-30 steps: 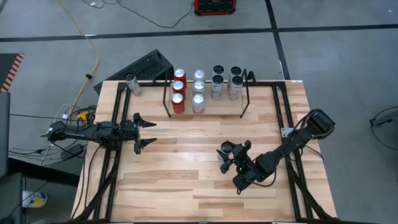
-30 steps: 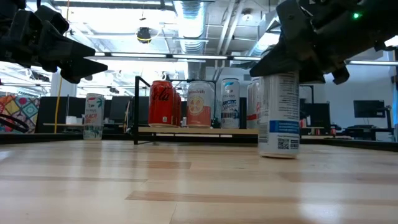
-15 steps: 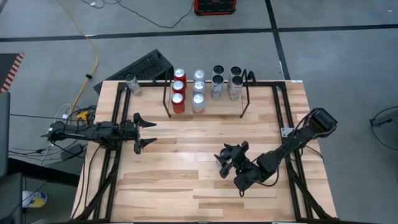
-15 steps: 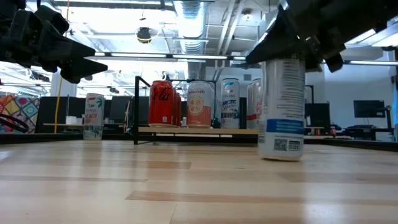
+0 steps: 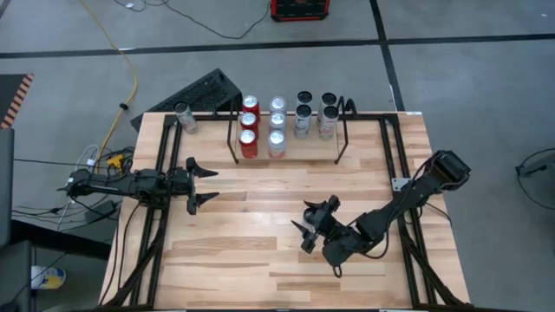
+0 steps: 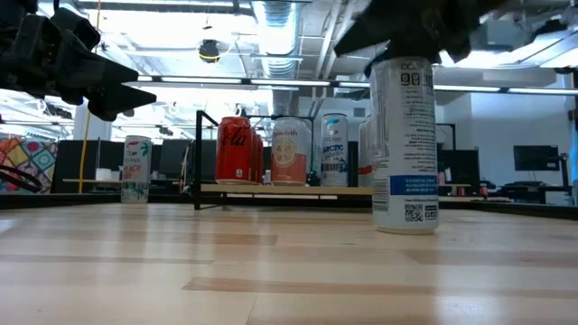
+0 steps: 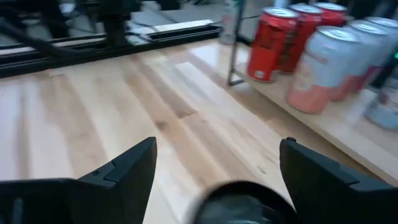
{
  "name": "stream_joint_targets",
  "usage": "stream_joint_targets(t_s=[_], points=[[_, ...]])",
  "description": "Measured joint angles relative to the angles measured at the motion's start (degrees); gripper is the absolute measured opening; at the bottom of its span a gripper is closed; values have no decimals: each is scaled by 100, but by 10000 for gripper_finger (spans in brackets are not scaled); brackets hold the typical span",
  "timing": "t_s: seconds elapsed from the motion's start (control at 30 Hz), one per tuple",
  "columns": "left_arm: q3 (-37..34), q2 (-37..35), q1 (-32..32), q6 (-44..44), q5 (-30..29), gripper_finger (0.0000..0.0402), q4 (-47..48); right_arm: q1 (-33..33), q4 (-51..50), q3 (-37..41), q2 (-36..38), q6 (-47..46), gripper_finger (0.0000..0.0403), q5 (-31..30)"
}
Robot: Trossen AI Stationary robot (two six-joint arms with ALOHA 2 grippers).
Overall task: Place canned beverage on shelf
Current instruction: Put the white blue soda can on the shelf aligned with the other white blue soda cans
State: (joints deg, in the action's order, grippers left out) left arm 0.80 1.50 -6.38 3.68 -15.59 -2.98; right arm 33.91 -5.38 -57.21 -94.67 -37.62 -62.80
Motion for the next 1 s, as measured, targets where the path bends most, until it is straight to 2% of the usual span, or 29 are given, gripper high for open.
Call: stream_joint_targets(t_s=[0.13, 0.4, 0.47, 0.7, 1.0], points=[[0, 0, 0, 0, 0, 327, 0, -37, -14, -241, 194, 450, 316, 463], [0, 0, 0, 0, 0, 327, 0, -21, -630, -280, 1053, 905, 316, 528], [0, -2, 0, 0, -2, 327, 0, -21, -925, -272, 1302, 1019, 316, 816], [0, 0, -2, 0, -2, 327, 0, -16, -1291, -275, 1913, 1747, 315, 2655], [-1, 0, -2, 0, -1, 327, 0, -124, -1720, -273, 1922, 2643, 315, 3224]])
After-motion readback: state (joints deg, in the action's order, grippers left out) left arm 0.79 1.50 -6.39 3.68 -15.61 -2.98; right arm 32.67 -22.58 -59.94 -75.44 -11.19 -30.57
